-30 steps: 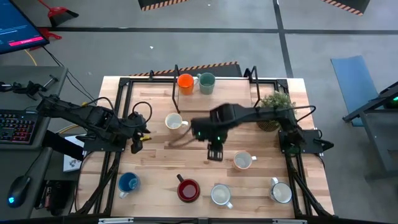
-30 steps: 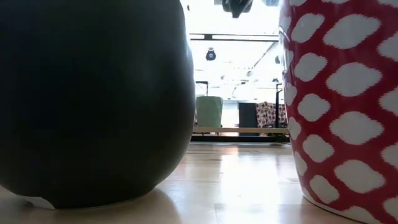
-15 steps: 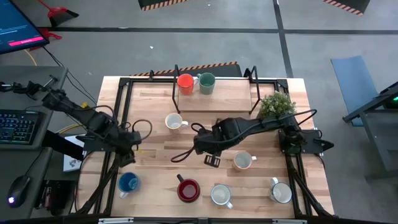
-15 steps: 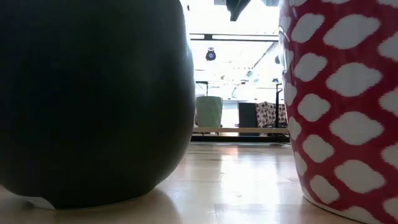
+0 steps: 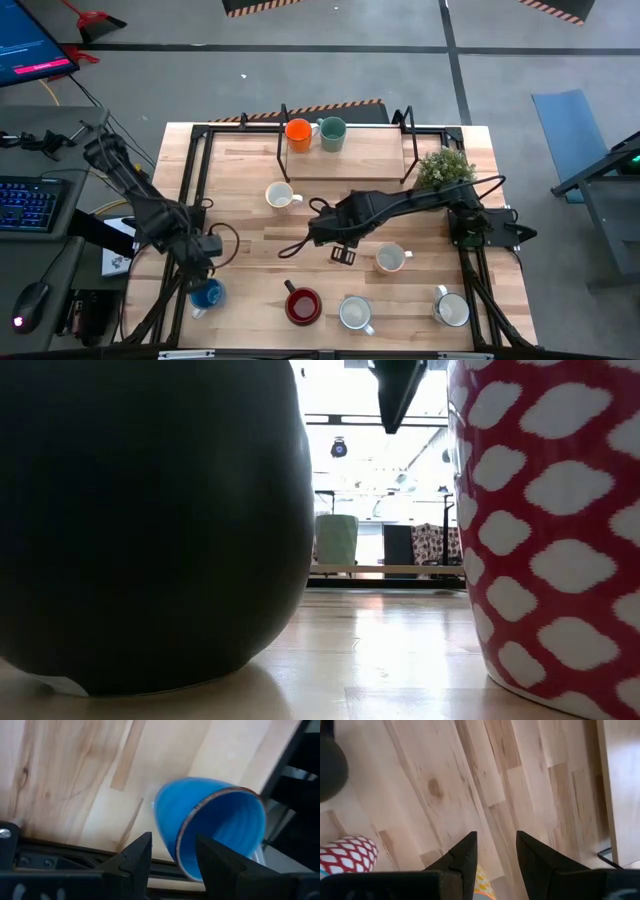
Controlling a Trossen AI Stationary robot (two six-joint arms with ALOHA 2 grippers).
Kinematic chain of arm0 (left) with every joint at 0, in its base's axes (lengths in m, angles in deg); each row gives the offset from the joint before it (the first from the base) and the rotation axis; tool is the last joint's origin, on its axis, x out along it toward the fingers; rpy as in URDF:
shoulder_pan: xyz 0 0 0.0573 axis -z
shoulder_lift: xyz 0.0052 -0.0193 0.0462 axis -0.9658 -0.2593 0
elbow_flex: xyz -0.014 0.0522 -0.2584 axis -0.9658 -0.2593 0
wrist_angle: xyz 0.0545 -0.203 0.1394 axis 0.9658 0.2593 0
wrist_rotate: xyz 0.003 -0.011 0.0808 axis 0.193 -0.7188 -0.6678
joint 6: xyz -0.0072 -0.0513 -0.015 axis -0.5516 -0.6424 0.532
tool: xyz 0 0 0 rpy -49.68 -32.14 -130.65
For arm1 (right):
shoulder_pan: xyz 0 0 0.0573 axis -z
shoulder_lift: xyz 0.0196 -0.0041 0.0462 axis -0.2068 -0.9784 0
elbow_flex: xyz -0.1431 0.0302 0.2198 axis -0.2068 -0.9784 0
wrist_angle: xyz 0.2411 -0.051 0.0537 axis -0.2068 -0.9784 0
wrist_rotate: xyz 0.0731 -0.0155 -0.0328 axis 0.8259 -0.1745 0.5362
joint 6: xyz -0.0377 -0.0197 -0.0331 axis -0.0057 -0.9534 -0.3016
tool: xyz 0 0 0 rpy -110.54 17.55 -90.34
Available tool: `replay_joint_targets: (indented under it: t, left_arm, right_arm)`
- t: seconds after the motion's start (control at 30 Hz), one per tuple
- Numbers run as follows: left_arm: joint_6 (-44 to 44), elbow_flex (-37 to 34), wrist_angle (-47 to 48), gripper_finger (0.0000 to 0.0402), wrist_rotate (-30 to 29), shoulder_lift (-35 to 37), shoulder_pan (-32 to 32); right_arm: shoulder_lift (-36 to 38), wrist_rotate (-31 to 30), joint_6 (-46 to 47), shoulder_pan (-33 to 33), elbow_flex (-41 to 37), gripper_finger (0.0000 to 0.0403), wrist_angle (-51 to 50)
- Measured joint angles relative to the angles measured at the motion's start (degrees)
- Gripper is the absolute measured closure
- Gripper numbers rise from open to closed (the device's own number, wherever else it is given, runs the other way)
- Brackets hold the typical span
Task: Place coffee mugs
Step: Put the blue mug on the shelf
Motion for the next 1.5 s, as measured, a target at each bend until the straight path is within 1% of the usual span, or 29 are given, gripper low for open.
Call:
replay_joint_targets:
  t: [0.17,0.3,0.6,0.93,1.0,1.07,1.13,1.2,1.23,1.37,1.5]
  left_arm:
    - [-0.75,0.01,-0.61,0.0261,-3.02,-3.07,1.74]
    - [-0.73,0.02,-2.24,0.0261,-2.99,-5.51,2.07]
    - [-0.57,0.02,-2.25,0.0261,-3.22,-13.30,4.04]
    - [0.22,0.02,-2.32,0.0263,-4.80,-19.67,3.65]
    - [1.62,0.02,-2.42,0.0273,-4.57,-19.91,3.22]
    - [2.97,0.02,-2.56,0.0294,-4.33,-19.90,2.62]
    - [4.18,0.02,-2.56,0.0328,-4.37,-19.69,1.97]
    - [5.34,0.02,-2.62,0.0373,-4.37,-19.43,1.16]
    - [5.73,0.02,-2.49,0.0386,-4.18,-19.36,0.71]
    - [7.05,0.09,-2.80,0.0393,-4.69,-19.38,-2.32]
    - [11.86,0.52,-3.86,0.0396,-5.43,-19.04,-7.06]
  right_arm:
    - [0.00,0.48,-0.02,0.70,-1.50,0.0288,0.26]
    - [0.00,1.24,-0.31,1.09,-1.88,0.0288,0.24]
    - [-0.02,1.24,-0.39,1.11,-1.88,0.0288,0.34]
    - [-0.02,1.22,-0.46,1.11,-1.88,0.0288,0.59]
    - [-0.02,1.22,-0.46,1.11,-1.88,0.0288,0.59]
    - [-0.02,1.23,-0.48,1.11,-1.88,0.0288,0.59]
    - [-0.02,1.22,-0.53,1.11,-1.88,0.0288,0.59]
    - [-0.02,1.22,-1.10,1.11,-1.88,0.0288,0.59]
    - [-0.02,1.22,-1.71,1.11,-1.88,0.0288,0.62]
    - [-0.02,0.99,-3.10,1.11,-1.88,0.0288,0.61]
    - [-0.02,-4.16,-1.86,1.09,-1.88,0.0288,0.02]
